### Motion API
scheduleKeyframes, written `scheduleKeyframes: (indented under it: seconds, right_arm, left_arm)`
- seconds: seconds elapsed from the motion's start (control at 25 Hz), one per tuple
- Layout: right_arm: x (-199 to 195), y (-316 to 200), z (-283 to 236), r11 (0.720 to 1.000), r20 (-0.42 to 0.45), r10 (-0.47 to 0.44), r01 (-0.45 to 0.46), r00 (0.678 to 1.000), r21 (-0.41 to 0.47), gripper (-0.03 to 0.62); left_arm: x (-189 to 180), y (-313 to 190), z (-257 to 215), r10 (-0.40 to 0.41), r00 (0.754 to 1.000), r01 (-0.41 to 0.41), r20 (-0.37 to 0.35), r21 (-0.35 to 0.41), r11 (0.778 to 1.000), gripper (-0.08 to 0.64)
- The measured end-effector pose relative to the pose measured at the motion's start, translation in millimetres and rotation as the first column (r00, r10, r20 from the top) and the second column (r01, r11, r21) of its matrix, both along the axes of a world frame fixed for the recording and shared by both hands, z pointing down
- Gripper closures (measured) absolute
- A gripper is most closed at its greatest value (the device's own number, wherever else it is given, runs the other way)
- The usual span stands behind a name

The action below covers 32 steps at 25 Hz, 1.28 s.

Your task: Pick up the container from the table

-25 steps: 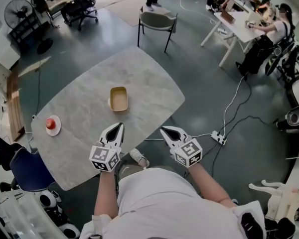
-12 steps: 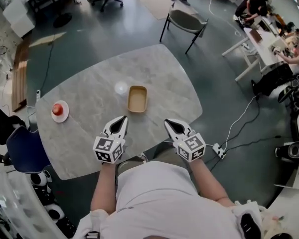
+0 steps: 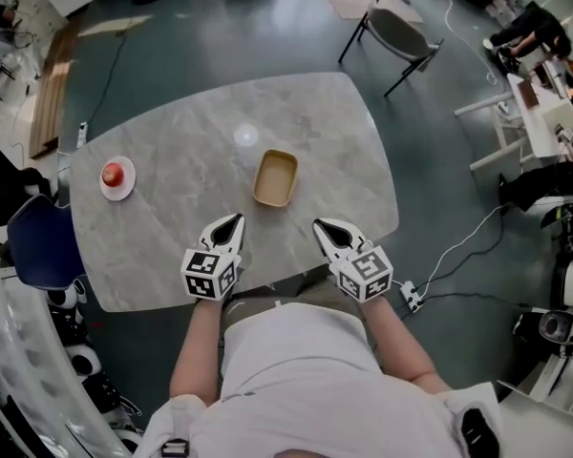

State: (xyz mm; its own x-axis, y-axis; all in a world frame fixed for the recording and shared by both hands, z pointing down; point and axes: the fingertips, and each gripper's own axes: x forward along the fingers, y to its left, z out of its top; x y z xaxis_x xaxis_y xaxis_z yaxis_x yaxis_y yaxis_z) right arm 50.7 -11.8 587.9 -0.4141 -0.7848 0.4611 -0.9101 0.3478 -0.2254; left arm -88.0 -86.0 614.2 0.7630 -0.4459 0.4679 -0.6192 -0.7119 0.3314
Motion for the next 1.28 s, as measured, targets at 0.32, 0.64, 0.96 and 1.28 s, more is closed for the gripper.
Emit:
scheduleKeyframes:
  seconds: [0.32,0.64,0.96,1.28]
  right_arm:
    - [27.1,-23.9,22.8,0.994,0.014,-0.085,0.086,0.996,-0.071,0.581]
    - [75.6,-39.5,45.7,0.986,0.022,-0.101,0.103,0.995,-0.134,0.581]
    - [116.5,-43.0,68.2,0.974,0.006,-0.116,0.115,0.993,-0.196,0.581]
    - [167.2,-49.6,79.7,0.968,-0.015,-0.100,0.094,0.995,-0.232,0.581]
  left_arm:
    - [19.9,-15.9,52.2,-0.078,0.992,0.089,0.097,-0.117,0.989,0.557]
    - [40.8,-39.8,111.1,-0.162,0.960,0.209,0.229,-0.202,0.957,0.490]
    - [41.9,-58.4,163.0,-0.272,0.912,0.354,0.307,-0.255,0.900,0.448]
    - [48.0,-78.6,194.5,-0.373,0.868,0.470,0.329,-0.299,0.831,0.431]
